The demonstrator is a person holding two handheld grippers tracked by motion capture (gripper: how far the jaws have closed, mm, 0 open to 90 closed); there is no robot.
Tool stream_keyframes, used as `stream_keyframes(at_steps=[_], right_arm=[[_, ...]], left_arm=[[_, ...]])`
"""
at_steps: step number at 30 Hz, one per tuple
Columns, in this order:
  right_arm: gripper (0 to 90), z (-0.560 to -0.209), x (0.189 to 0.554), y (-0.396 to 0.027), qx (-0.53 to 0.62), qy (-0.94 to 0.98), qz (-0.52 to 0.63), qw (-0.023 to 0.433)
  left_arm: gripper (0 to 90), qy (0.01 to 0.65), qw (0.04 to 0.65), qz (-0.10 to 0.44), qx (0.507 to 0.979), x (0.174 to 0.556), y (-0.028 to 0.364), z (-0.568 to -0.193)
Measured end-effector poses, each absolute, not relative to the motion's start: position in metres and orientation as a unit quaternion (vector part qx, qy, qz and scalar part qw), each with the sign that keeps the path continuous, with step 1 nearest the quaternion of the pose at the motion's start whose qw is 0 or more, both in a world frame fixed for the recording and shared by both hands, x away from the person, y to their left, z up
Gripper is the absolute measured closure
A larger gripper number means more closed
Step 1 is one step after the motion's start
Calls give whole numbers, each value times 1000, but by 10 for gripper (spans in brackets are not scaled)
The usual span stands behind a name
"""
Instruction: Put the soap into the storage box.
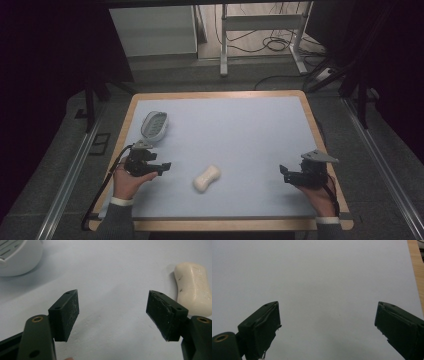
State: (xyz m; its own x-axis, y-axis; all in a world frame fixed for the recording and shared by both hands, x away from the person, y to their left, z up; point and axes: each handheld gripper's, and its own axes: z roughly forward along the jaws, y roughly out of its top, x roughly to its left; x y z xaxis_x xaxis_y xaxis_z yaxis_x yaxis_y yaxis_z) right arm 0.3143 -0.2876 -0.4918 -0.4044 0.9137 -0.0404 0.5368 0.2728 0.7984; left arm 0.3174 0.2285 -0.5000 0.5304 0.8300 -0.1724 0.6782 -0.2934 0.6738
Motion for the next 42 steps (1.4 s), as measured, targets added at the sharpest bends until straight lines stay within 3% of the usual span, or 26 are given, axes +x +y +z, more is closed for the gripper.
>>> stream_keyframes(at_steps=[30, 42], right_arm=[[78, -486, 309, -282, 470, 755, 375, 261], [78, -481, 306, -290, 478, 744, 382, 269]], left_arm=[[268, 486, 338, 125, 796, 317, 229, -499], [267, 460, 323, 130, 817, 315, 221, -487]])
